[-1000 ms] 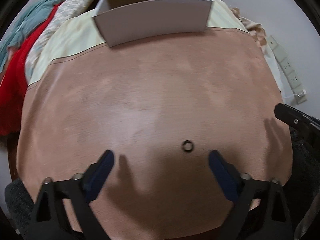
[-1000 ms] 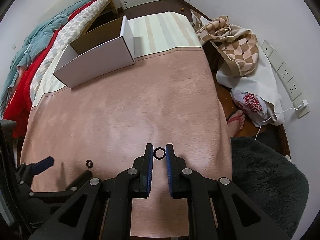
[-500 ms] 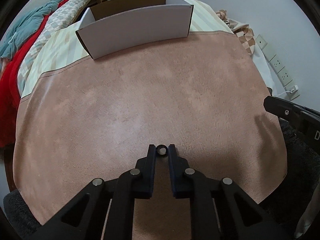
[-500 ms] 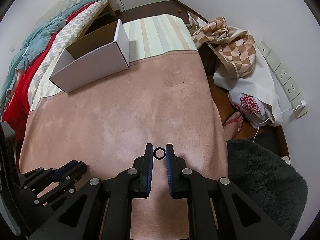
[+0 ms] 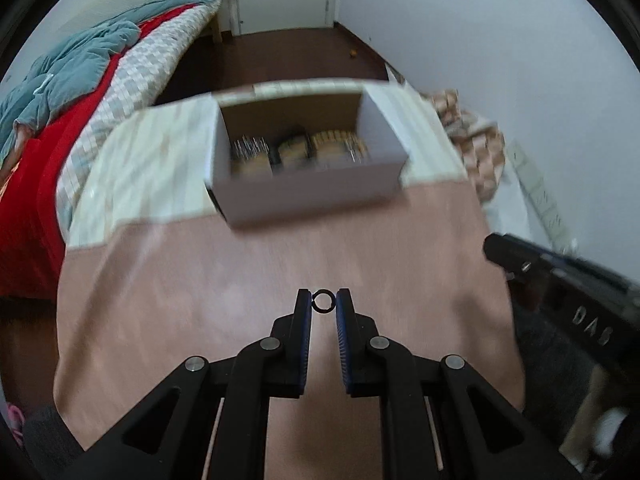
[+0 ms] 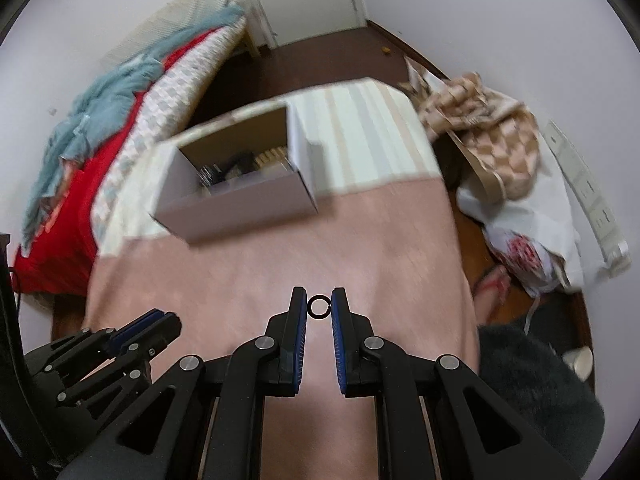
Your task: Organize jewelry
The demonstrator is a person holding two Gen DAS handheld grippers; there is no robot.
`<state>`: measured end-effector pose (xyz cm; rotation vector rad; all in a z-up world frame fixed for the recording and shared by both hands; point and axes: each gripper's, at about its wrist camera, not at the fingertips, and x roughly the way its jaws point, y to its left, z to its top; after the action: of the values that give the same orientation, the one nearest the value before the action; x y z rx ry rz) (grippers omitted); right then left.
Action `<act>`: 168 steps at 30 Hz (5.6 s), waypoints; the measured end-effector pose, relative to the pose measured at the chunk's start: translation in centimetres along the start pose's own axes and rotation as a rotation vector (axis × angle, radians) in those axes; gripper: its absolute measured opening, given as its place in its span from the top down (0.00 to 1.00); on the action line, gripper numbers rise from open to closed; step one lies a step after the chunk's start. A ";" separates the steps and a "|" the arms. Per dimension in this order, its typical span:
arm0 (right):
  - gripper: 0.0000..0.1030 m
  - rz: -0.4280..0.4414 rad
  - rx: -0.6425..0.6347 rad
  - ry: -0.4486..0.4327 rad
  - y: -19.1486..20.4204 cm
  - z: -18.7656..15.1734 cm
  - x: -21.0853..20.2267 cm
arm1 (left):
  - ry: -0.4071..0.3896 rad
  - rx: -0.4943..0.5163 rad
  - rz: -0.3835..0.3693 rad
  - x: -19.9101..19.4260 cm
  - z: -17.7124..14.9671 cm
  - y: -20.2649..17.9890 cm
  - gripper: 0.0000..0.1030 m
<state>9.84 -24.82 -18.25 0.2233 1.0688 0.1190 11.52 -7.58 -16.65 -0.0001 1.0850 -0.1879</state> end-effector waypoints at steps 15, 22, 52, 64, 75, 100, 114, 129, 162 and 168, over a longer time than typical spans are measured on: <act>0.87 0.115 -0.110 0.098 5.3 14.7 10.1 | 0.098 -0.099 -0.006 8.0 12.8 7.5 0.90; 0.84 0.149 -0.096 0.197 5.2 16.4 13.2 | 0.124 -0.147 -0.001 8.3 14.3 8.5 0.83; 0.00 -0.176 -0.160 0.034 5.4 10.9 1.6 | -0.019 -0.186 0.241 -3.1 6.8 8.7 0.02; 0.00 -0.180 -0.175 -0.113 7.7 6.9 -11.4 | -0.190 -0.173 0.246 -15.4 3.7 5.4 0.02; 0.00 -0.174 -0.192 -0.272 9.4 4.0 -22.7 | -0.284 -0.170 0.217 -23.2 1.3 4.0 0.02; 0.00 -0.178 -0.170 -0.239 9.2 8.9 -23.0 | -0.197 -0.161 0.214 -21.4 5.5 3.4 0.02; 0.00 -0.210 -0.161 -0.130 8.9 13.7 -15.5 | -0.059 -0.175 0.220 -15.3 9.8 4.6 0.02; 0.00 -0.229 -0.162 -0.082 9.0 15.3 -13.1 | -0.012 -0.172 0.208 -13.8 10.9 4.9 0.02; 0.00 -0.226 -0.167 -0.088 8.9 14.8 -13.7 | -0.038 -0.159 0.216 -14.5 10.7 4.7 0.02; 0.00 -0.227 -0.167 -0.091 8.9 14.8 -13.8 | -0.043 -0.160 0.220 -14.8 10.8 4.7 0.02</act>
<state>16.36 -20.79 2.57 -0.0431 0.9813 -0.0062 14.98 -1.72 0.98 -0.0278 1.0466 0.0969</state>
